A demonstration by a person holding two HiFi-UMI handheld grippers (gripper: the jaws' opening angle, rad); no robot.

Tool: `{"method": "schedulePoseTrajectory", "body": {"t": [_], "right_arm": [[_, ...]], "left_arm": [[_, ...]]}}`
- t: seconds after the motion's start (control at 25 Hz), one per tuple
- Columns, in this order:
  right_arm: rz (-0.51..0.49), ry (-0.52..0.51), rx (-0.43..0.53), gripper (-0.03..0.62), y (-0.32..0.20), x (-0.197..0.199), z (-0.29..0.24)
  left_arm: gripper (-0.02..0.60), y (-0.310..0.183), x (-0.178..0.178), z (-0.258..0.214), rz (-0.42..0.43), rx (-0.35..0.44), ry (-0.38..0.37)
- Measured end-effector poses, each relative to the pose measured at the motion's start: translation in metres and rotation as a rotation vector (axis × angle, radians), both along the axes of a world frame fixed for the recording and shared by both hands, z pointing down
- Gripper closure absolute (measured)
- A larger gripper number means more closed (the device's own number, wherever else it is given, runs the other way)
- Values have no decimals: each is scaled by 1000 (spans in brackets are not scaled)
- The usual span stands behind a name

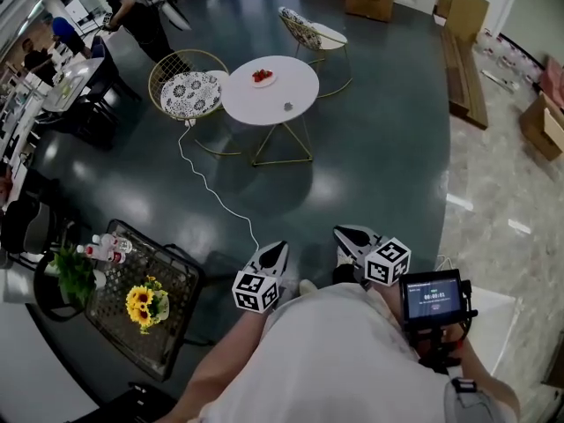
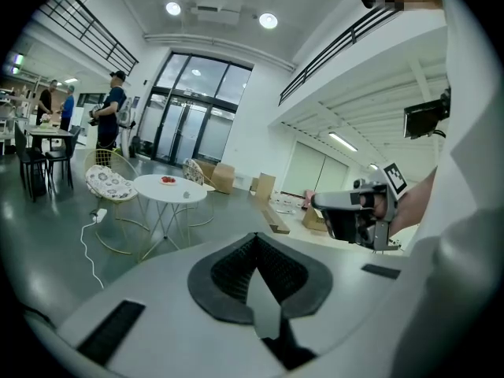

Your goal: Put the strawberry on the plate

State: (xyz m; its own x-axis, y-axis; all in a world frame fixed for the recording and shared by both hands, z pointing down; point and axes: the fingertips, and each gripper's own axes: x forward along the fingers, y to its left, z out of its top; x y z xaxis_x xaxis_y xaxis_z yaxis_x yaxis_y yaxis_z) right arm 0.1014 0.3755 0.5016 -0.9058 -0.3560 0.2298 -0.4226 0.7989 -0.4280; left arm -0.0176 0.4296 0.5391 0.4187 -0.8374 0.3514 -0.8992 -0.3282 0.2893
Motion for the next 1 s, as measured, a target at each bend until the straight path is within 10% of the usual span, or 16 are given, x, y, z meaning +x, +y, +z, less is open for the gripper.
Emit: {"method": "schedulePoseTrajectory", "body": {"t": [1.0], "right_arm": [[23, -1, -44, 588, -17, 24, 12]], "left_arm": [[575, -16, 27, 7, 3, -48, -8]]}}
